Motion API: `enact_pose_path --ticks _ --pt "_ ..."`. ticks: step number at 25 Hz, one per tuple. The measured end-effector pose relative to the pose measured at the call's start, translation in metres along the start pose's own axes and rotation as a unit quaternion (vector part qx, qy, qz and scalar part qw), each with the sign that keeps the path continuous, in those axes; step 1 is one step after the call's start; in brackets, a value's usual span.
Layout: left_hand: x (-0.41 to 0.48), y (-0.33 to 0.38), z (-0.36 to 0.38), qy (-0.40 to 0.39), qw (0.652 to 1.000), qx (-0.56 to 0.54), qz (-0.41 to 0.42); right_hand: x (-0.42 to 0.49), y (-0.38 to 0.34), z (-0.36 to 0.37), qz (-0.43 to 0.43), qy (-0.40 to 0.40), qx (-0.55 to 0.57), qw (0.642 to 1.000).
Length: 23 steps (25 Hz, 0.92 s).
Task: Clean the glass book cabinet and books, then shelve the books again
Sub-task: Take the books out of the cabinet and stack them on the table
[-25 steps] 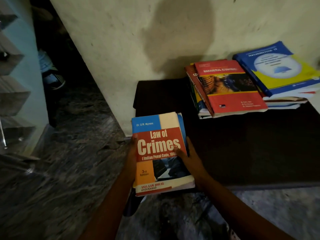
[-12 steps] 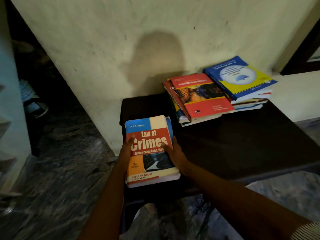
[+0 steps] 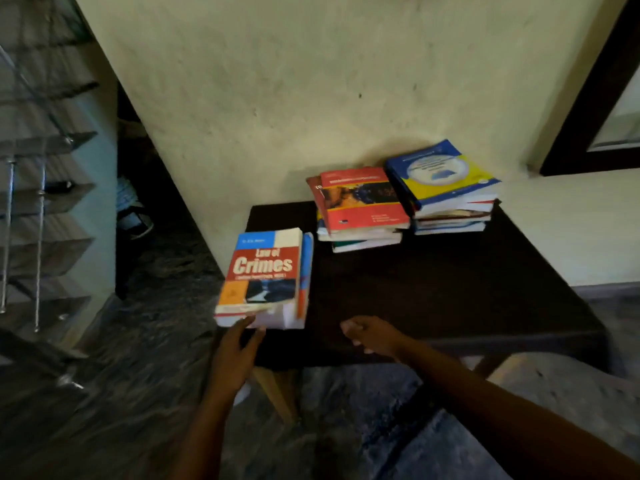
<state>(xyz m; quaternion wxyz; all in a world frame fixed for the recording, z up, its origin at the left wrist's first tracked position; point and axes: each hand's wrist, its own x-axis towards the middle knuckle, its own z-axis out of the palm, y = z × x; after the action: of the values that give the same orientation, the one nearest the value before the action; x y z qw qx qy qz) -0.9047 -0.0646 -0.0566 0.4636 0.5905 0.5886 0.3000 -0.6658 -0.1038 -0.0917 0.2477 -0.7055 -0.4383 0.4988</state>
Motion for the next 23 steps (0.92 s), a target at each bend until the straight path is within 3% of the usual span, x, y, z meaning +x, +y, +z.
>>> enact_pose_path --ticks 3,5,9,13,17,21,23 --pt "-0.063 0.001 0.063 -0.084 0.996 -0.020 0.024 -0.066 0.076 -0.056 0.014 -0.019 -0.084 0.996" --pt "-0.093 0.007 0.125 -0.193 0.981 0.019 0.031 -0.115 0.138 -0.096 0.052 0.034 -0.098 0.993" --pt "-0.113 0.028 0.267 -0.332 0.941 0.054 0.046 -0.230 0.252 -0.169 0.144 0.163 -0.080 0.973" --pt "-0.160 0.067 0.416 -0.521 0.844 0.116 0.051 -0.334 0.355 -0.221 0.233 0.296 0.009 0.926" --pt "-0.198 0.084 0.533 -0.587 0.791 0.159 0.068 -0.406 0.442 -0.252 0.314 0.410 0.191 0.835" --pt "-0.223 0.102 0.653 -0.645 0.732 0.203 0.080 -0.459 0.519 -0.279 0.337 0.498 0.333 0.727" --pt "-0.235 0.120 0.711 -0.655 0.723 0.213 0.054 -0.476 0.552 -0.289 0.359 0.527 0.333 0.695"
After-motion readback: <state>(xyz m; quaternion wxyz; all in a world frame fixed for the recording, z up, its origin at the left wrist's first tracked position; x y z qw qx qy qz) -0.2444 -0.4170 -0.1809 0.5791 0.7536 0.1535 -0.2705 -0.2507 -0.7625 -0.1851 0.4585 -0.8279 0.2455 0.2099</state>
